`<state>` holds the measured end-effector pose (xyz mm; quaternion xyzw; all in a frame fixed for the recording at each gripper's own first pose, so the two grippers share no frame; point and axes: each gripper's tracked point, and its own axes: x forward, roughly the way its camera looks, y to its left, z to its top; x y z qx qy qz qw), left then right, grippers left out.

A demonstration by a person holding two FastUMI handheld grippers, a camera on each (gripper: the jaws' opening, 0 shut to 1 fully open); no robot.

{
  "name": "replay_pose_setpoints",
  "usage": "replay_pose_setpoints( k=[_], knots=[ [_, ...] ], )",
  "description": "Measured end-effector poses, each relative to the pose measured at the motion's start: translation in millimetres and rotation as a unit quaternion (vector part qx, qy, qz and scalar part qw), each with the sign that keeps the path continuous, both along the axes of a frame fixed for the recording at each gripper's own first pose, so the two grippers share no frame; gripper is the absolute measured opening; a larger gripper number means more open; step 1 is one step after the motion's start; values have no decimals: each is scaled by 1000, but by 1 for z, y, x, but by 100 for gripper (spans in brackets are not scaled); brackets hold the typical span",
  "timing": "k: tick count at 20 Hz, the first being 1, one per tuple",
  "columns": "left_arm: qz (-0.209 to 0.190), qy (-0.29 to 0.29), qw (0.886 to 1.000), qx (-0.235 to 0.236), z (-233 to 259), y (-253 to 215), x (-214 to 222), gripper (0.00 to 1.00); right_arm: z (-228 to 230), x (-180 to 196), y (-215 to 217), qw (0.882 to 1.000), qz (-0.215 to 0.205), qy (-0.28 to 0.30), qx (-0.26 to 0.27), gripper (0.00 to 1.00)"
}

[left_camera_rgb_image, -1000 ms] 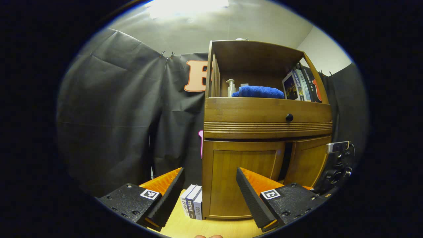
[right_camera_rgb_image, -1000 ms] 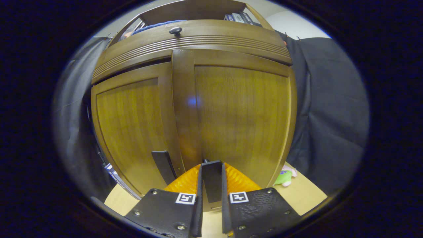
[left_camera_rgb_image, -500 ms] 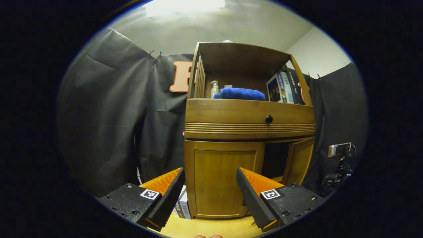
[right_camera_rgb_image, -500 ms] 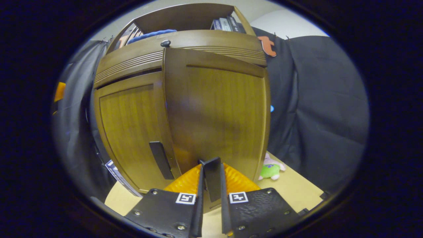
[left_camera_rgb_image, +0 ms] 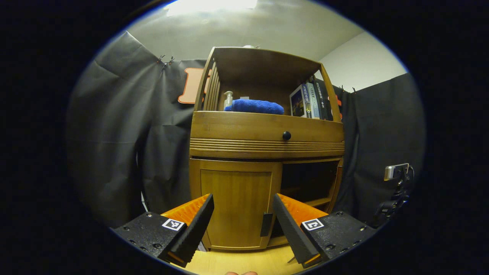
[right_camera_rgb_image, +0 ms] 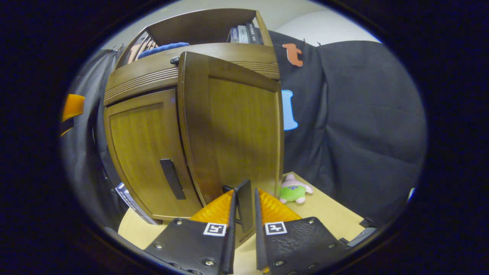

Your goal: Open the right door of the double-door shoe cabinet with the right hand, and open the left door with the left hand.

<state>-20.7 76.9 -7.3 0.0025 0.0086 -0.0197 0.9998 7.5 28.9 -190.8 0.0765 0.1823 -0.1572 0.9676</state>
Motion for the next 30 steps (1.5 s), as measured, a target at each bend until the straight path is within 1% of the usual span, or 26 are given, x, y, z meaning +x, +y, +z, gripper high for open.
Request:
replay_pose_setpoints(
  k=[1, 2, 7, 10, 11, 15, 16, 17, 20, 21, 22, 24, 27, 30],
  knots=[
    [-4, 0, 1000, -2, -1, -3, 0, 93, 1, -4, -4, 1000, -5, 1, 1, 24],
    [-8, 1, 1000, -5, -1, -6, 1, 93, 1, -7, -9, 1000, -9, 2, 1, 22],
    [-26, 9, 1000, -13, -9, -23, 5, 93, 2, -24, -38, 999, -43, 7, -17, 23],
    [-39, 15, 999, -20, -14, -35, 8, 93, 4, -30, -49, 999, -43, 4, -14, 22],
    [-44, 18, 999, -23, -16, -40, 10, 96, 5, -32, -53, 999, -46, 6, -18, 22],
    [-59, 21, 998, -26, -20, -57, 15, 96, 6, -43, -75, 998, -61, 9, -33, 22],
    [-61, 22, 998, -26, -21, -60, 15, 96, 6, -45, -81, 997, -61, 10, -34, 24],
    [-63, 23, 997, -26, -23, -64, 16, 96, 6, -46, -87, 997, -62, 11, -35, 22],
    [-69, 30, 997, -28, -28, -75, 20, 96, 6, -50, -106, 997, -67, 8, -34, 22],
    [-70, 31, 997, -28, -30, -78, 21, 96, 10, -56, -112, 997, -75, 10, -34, 21],
    [-71, 33, 997, -28, -31, -80, 22, 96, 6, -55, -118, 997, -73, 9, -31, 12],
    [-69, 33, 997, -27, -32, -84, 25, 96, 5, -54, -122, 998, -63, 7, -28, 12],
    [-68, 34, 997, -28, -35, -89, 28, 96, 4, -55, -126, 998, -39, 7, -40, 11],
    [-66, 34, 997, -22, -37, -92, 32, 96, 6, -54, -133, 999, -20, 2, -35, 12]
  ],
)
